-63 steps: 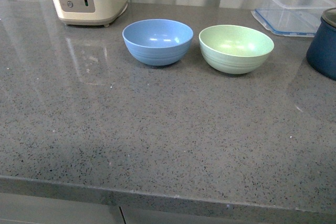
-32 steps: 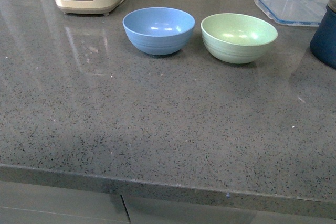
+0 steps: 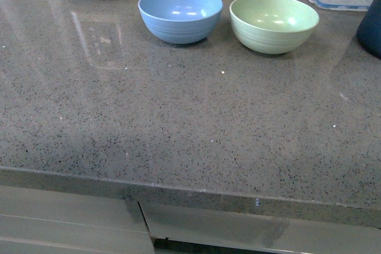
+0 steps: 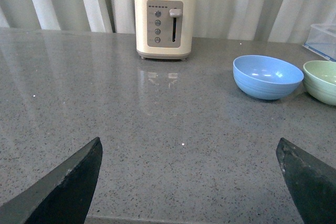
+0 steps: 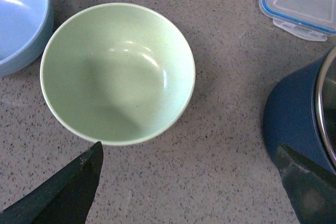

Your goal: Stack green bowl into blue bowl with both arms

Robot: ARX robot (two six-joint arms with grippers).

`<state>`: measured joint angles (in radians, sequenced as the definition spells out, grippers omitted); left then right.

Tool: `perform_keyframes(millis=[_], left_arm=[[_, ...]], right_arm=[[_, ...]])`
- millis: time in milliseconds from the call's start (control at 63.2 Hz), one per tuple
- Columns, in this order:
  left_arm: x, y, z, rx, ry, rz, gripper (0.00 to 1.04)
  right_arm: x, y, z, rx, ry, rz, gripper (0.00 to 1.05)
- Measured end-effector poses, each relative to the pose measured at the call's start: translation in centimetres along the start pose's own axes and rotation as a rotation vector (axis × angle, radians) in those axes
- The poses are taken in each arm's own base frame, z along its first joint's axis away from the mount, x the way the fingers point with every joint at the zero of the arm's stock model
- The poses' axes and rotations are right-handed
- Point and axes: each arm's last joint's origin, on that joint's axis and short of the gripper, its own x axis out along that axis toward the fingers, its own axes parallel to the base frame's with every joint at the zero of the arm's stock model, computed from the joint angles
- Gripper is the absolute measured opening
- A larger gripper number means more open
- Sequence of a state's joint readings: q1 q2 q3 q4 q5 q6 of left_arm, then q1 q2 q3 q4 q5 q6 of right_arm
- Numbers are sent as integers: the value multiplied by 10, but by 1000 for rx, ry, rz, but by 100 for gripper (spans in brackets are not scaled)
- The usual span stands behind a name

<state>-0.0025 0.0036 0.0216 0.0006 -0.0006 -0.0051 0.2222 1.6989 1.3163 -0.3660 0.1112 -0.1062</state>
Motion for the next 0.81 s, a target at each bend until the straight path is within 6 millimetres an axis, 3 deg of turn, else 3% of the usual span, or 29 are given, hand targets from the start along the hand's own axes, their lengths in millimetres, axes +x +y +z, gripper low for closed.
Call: perform_keyframes(millis=[348, 807], left_arm=[[0, 0, 0, 0, 0, 0, 98], [0, 0, 0, 0, 0, 0, 98]], right_arm=[[49, -1, 25, 6, 18, 7, 95], [80, -8, 8, 30, 65, 15, 95]])
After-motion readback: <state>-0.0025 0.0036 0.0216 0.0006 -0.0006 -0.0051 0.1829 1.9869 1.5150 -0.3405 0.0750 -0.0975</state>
